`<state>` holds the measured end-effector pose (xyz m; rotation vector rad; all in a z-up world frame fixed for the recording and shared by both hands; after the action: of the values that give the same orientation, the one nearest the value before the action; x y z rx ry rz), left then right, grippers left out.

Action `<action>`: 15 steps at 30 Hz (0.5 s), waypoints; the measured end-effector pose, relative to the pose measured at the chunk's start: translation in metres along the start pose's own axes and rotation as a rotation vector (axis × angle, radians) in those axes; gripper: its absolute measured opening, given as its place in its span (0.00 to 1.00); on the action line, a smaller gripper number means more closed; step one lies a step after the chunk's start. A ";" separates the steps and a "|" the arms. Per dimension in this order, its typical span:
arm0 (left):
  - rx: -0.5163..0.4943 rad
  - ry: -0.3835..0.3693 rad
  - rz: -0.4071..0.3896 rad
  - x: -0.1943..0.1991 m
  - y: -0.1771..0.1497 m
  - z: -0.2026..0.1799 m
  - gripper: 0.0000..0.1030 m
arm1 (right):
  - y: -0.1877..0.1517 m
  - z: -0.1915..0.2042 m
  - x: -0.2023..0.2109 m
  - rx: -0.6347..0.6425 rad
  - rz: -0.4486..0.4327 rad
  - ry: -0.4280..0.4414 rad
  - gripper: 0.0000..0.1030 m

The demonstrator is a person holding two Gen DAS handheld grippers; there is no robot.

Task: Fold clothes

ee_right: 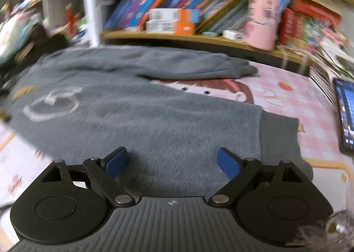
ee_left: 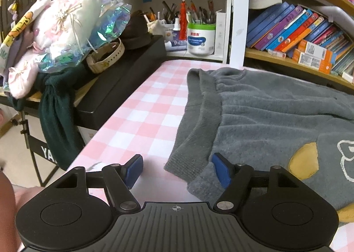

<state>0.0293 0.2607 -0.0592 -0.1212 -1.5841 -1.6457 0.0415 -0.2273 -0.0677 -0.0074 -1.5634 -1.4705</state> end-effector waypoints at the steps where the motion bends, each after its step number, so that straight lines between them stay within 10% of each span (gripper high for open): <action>1: -0.007 0.010 0.002 0.000 0.000 0.003 0.69 | -0.003 0.005 0.003 0.014 0.022 0.029 0.86; 15: -0.014 0.051 -0.026 0.019 -0.009 0.026 0.69 | -0.016 0.035 0.017 0.049 0.046 0.112 0.84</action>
<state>-0.0002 0.2724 -0.0497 -0.0659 -1.5422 -1.6671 0.0015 -0.2138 -0.0631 0.0660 -1.4982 -1.3728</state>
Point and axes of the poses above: each gripper's, at about its wrist camera, not at the fingertips, and x roughly against the way its jaws point, z to its left, y to its top, the point moved 10 cm from there along -x, roughly the way its jaws point, and after that the axes turned 15 degrees about y, right-handed, at the moved point
